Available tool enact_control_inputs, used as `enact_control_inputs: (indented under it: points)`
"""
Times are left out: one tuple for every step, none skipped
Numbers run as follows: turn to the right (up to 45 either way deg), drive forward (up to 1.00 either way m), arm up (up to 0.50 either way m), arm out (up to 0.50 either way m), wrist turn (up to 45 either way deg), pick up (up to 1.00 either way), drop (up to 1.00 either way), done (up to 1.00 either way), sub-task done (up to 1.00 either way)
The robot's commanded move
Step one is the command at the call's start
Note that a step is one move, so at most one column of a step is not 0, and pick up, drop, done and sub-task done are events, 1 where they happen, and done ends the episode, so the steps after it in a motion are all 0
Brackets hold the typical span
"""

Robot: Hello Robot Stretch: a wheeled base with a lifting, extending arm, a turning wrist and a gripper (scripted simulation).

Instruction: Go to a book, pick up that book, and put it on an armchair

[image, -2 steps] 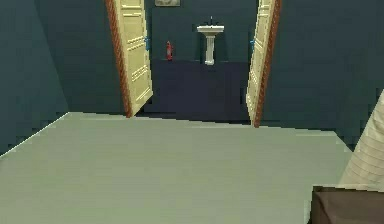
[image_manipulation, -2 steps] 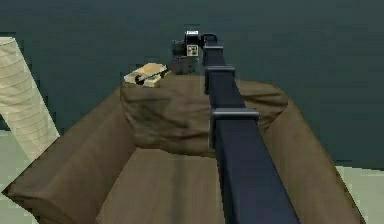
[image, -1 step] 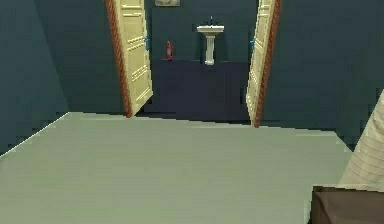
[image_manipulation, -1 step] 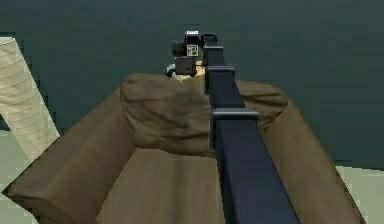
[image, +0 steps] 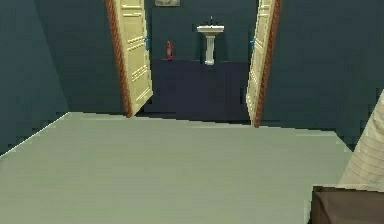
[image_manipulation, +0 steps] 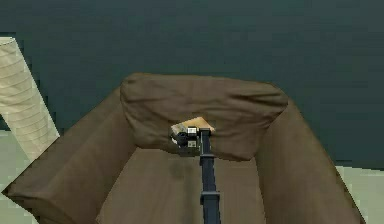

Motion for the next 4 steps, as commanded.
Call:
enact_control_inputs:
  points:
    - [0.0, 0.0, -0.32, 0.0, 0.0, 0.0, 0.0, 0.0, 0.0]
    - [0.0, 0.0, 0.0, 0.0, 0.0, 0.0, 1.0, 0.0, 0.0]
    - [0.0, 0.0, 0.1, 0.0, 0.0, 0.0, 0.0, 0.0, 0.0]
    - [0.0, 0.0, 0.0, -0.08, 0.0, 0.0, 0.0, 0.0, 0.0]
